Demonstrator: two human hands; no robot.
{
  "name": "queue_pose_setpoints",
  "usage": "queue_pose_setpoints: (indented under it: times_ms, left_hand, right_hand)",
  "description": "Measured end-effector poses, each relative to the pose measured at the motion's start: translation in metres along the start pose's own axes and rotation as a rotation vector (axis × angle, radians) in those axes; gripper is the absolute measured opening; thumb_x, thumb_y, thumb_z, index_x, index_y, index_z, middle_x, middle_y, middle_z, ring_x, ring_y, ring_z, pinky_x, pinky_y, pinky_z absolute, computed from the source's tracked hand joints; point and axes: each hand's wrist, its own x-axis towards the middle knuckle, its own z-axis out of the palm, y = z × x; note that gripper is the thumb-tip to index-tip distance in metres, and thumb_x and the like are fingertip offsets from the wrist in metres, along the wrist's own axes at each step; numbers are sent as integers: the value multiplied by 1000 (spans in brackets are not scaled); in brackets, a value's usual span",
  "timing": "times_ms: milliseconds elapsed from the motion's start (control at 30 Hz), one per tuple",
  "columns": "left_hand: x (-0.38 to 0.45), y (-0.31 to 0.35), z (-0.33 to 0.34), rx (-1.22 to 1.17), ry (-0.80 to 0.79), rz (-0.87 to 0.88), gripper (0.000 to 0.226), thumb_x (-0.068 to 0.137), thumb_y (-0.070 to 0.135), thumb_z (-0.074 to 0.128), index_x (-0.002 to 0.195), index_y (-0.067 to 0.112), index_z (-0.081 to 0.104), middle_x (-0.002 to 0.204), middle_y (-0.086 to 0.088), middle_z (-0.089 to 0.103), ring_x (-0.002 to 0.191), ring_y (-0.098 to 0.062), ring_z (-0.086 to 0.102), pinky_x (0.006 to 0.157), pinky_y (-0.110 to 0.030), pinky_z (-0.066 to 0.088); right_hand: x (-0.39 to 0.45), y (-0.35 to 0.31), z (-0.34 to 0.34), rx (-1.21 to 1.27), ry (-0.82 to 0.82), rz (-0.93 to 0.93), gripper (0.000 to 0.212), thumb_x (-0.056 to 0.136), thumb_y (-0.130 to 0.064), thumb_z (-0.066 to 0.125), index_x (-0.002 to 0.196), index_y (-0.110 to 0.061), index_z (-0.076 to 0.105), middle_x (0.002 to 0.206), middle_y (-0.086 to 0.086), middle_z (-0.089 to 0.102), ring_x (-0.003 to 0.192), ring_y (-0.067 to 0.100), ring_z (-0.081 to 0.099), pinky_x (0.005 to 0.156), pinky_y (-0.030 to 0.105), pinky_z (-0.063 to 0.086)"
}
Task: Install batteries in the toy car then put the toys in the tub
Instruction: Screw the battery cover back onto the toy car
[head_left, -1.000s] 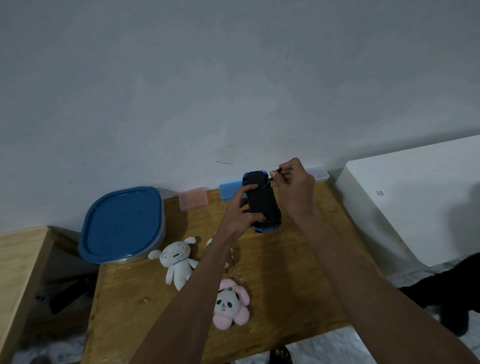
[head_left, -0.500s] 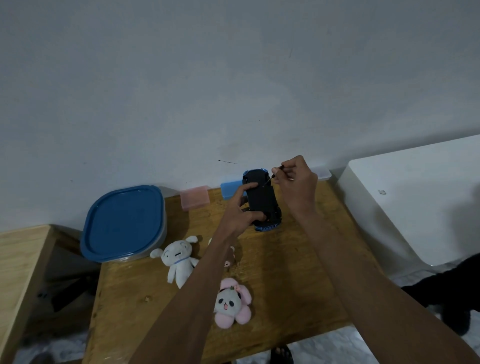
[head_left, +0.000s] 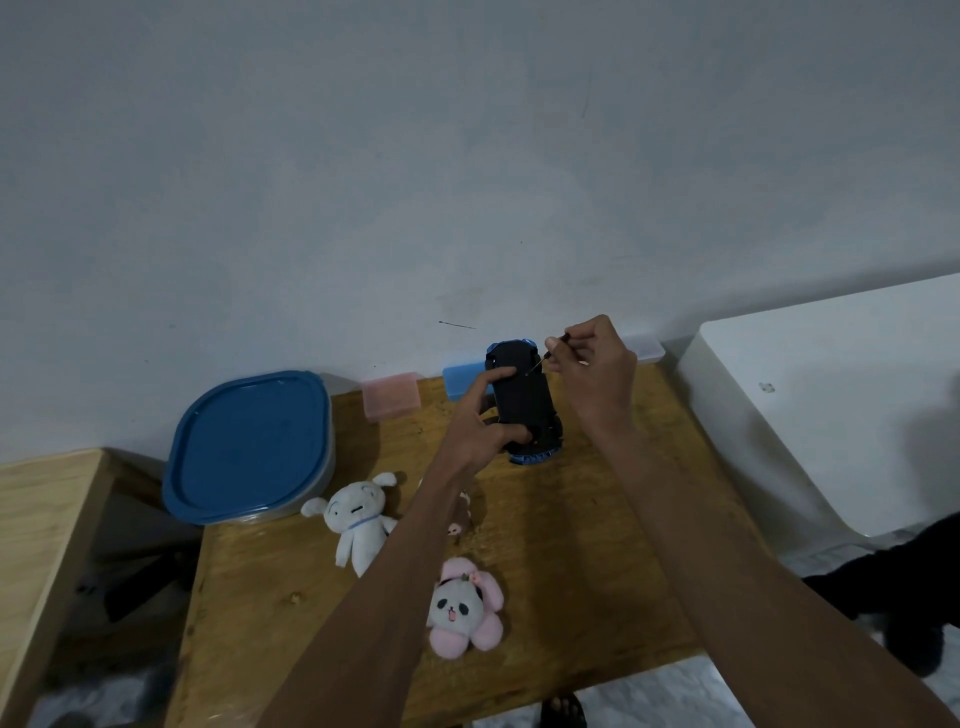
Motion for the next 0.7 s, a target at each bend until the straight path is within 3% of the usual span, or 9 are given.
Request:
queue_pose_setpoints:
  times_ms: [200,400,533,700]
  left_hand:
    - [-2,-2,2,-2,-7,-12,78,74,-11,74,134,32,50,126,-7,56,108,-28,65,76,-37,63]
    - [-3,-6,5,1,-2,-19,78,72,-8,76,132,36,52,127,-7,57,113,-32,62,80,-46,63]
    - [-4,-7,6,-4,5,-14,78,72,-9,76,132,35,53,127,-6,57,115,-30,61,80,-43,63]
    - [-3,-6,6,-7,2,-16,77,73,-10,75,131,37,53,125,-5,58,114,-31,61,83,-49,62]
  right_hand:
    - [-3,4,-1,12,11,34,22,88,-13,76,97,-3,58,85,9,67,76,16,72,62,22,60]
    - [-5,7,-3,-6,3,39,21,88,-13,75,95,-4,57,86,12,67,76,19,71,62,24,60]
    - [-5,7,-3,-36,2,17,21,88,-12,76,94,-4,57,85,12,67,76,19,71,61,23,60]
    - [-6,10,-5,-37,-1,22,20,90,-13,74,97,-5,57,87,13,68,78,21,72,64,37,63]
